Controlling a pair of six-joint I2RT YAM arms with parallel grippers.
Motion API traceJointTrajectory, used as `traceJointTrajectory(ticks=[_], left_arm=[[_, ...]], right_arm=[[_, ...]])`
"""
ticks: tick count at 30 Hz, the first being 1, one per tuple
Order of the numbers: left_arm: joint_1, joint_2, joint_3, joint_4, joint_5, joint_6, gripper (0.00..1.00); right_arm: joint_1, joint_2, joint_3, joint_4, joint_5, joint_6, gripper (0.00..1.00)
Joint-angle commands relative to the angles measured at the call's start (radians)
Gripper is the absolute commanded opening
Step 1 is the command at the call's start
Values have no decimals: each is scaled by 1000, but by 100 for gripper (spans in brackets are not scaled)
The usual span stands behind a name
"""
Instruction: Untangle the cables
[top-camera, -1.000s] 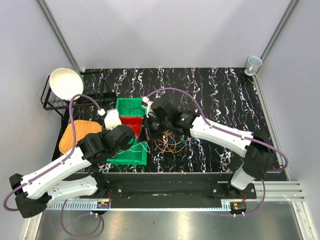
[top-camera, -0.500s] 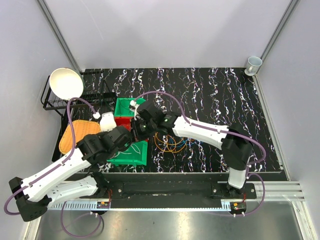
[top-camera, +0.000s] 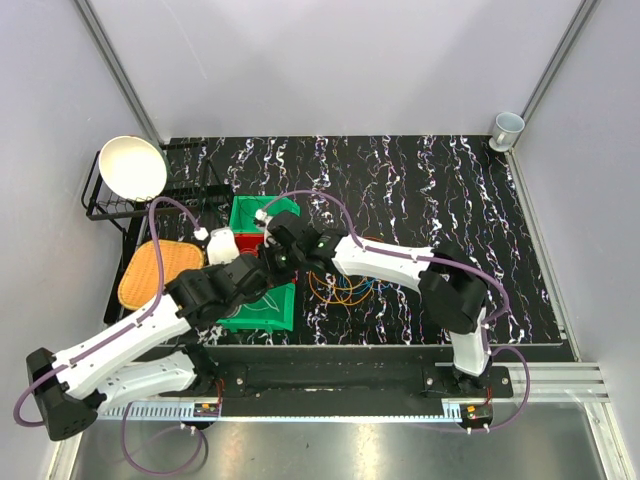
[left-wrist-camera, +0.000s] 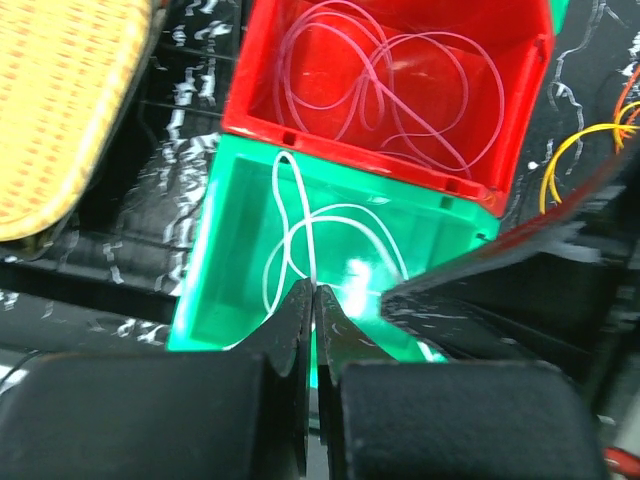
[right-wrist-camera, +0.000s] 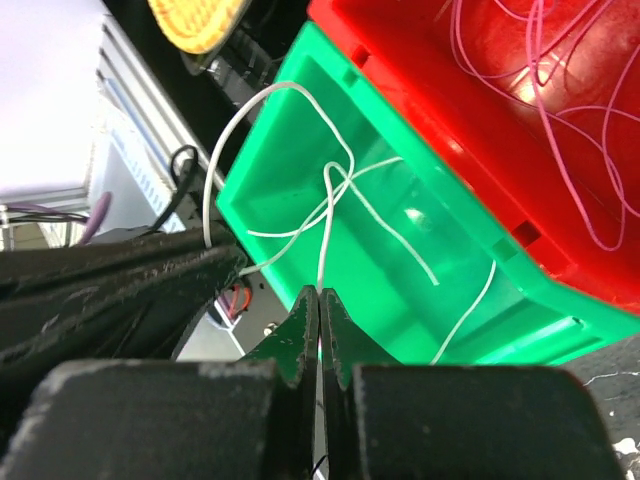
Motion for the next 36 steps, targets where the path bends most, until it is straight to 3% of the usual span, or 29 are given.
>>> traceJointTrajectory(ticks=[1, 11, 14, 15, 18, 20, 36], left_arm=[[8, 16, -37, 124, 28, -3, 0], [12, 61, -57, 152, 54, -3, 3], [12, 47, -48, 143, 56, -3, 13], [12, 39, -43, 139, 57, -3, 18], [12, 22, -16, 115, 59, -3, 29], [14, 13, 6, 86, 53, -3, 36], [12, -1, 184, 26, 39, 73, 49]], right_arm=[[5, 20, 30, 39, 3, -27, 0], [5, 2, 10, 37, 8, -34, 2], [5, -11, 17, 23, 9, -34, 11], [5, -17, 17, 19, 14, -34, 19], [5, -41, 15, 2, 28, -38, 32], [5, -60, 15, -13, 34, -43, 36], [-29, -299, -19, -188, 253, -132, 39]])
